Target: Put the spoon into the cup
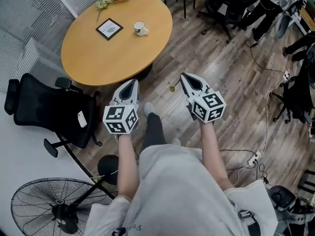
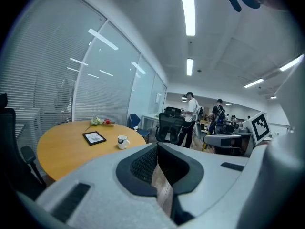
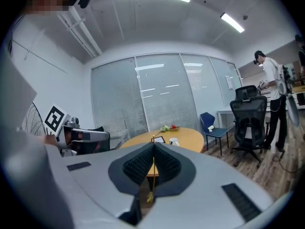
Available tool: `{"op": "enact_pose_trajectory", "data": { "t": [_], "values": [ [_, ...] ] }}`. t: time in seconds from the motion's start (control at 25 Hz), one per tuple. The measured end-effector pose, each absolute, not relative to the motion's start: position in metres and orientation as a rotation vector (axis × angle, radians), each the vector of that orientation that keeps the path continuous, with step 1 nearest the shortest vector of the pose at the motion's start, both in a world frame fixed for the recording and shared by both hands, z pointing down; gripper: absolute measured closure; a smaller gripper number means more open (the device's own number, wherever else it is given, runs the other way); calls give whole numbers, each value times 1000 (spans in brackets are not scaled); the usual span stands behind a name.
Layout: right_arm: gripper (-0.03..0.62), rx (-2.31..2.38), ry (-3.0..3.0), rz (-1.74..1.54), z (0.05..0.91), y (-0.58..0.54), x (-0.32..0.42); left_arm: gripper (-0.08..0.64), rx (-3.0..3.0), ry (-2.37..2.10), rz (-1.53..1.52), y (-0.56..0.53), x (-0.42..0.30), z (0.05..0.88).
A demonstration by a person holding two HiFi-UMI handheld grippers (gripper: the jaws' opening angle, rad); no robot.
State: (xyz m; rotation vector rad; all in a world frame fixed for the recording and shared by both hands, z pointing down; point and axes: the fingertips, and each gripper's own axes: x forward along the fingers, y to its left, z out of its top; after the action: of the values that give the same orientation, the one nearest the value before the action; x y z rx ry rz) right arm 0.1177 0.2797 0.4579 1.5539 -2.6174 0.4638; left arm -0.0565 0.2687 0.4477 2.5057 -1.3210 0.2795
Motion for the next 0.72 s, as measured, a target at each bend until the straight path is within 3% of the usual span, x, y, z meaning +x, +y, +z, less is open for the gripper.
{"op": "enact_pose_trajectory", "data": {
  "t": [0.72],
  "values": [
    [592,1554,-2569,449,454,61,67,551,2442,-1253,253,37,-103,459]
  ]
}}
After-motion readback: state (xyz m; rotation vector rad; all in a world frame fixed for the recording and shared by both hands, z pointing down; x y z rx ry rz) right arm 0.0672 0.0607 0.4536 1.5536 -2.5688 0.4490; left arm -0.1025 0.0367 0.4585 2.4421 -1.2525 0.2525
